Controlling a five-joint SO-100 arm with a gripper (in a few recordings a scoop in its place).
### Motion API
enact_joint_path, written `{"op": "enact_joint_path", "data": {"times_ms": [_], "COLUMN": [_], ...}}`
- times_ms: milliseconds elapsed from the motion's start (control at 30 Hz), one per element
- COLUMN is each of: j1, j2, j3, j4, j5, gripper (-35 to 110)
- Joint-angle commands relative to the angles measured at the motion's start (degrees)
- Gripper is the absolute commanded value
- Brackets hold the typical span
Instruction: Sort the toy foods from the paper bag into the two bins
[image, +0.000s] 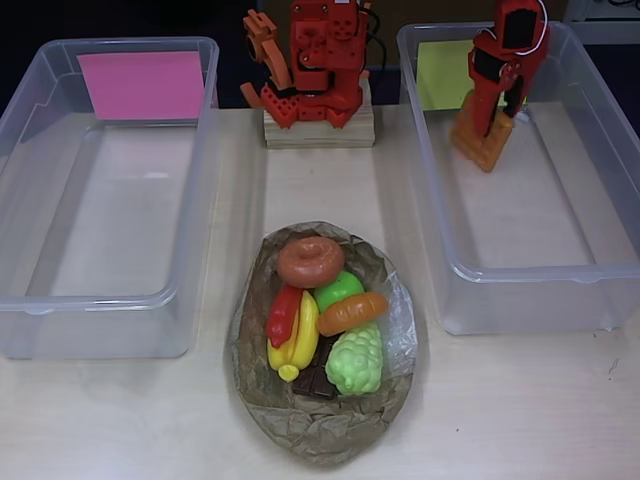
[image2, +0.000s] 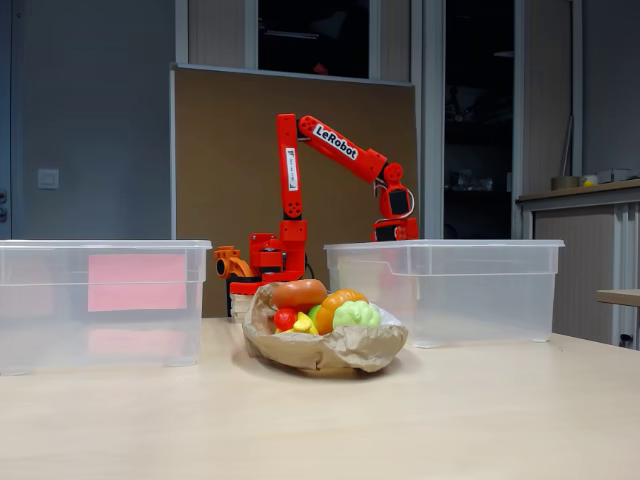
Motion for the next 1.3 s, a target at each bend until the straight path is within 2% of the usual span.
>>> {"op": "enact_joint_path", "data": {"times_ms": [0,100,200,500,867,1000,1267], "j1": [-0.62,-0.09,1.32,8.35,16.00,23.91,42.80], "j2": [-0.44,-0.88,-0.53,0.62,3.08,6.50,8.00], "j3": [0.79,2.02,0.79,-13.62,-32.70,-37.00,-44.03], "j4": [-1.93,-5.10,-3.87,11.25,30.06,33.05,29.71], "j5": [0.88,-1.14,-6.24,-31.20,-51.42,-67.06,-108.72], "gripper": [27,30,31,31,32,33,29]}}
